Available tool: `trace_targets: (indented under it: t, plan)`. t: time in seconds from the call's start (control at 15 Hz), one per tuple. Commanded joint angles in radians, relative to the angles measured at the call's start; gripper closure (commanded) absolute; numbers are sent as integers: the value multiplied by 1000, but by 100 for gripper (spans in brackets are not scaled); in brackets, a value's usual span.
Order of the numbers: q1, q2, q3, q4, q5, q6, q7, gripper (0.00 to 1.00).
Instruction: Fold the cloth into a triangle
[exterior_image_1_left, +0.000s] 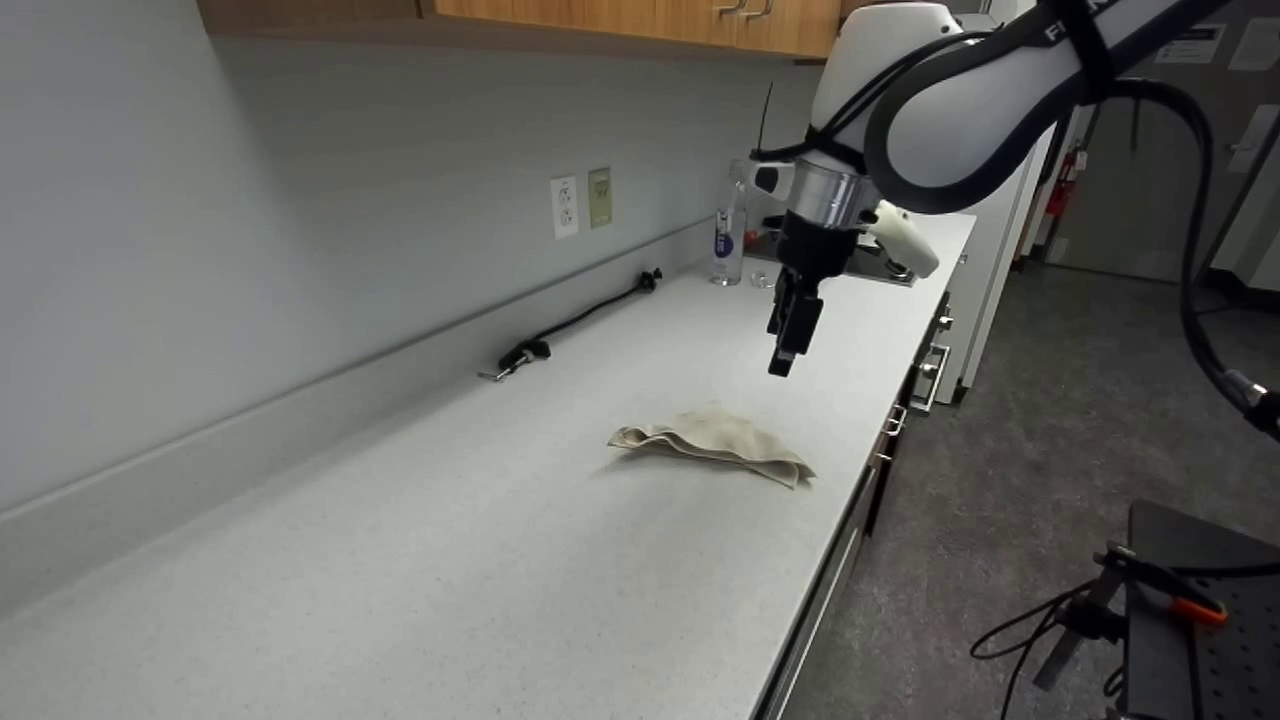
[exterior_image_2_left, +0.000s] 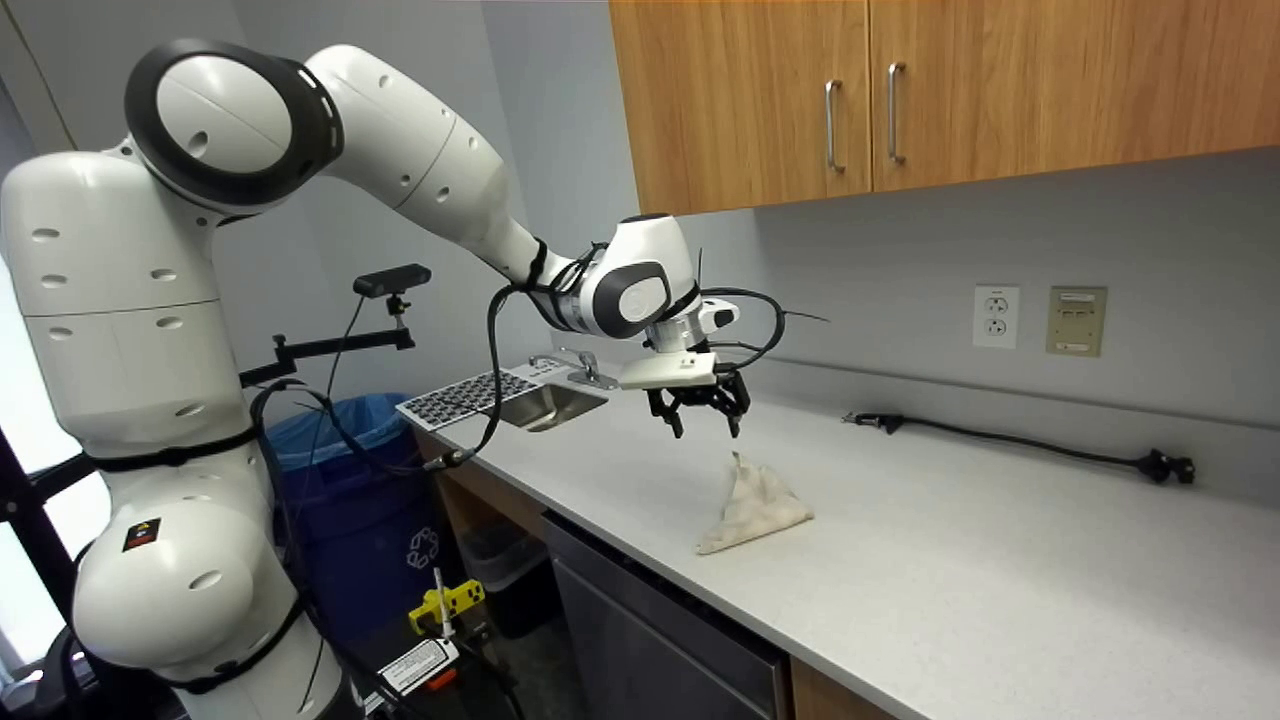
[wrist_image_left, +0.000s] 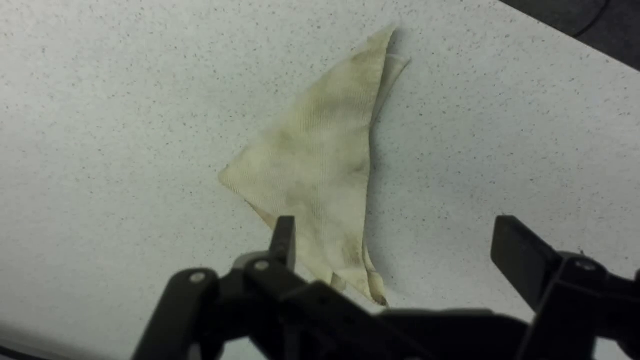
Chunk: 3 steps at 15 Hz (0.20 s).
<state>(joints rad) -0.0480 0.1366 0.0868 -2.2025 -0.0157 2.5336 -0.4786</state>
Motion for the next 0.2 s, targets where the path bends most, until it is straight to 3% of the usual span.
trace_targets:
  t: [0.0,0.13]
  plan:
    - [12,0,-11,2,1,-3,1,0]
    - [12,0,-11,2,1,-3,1,0]
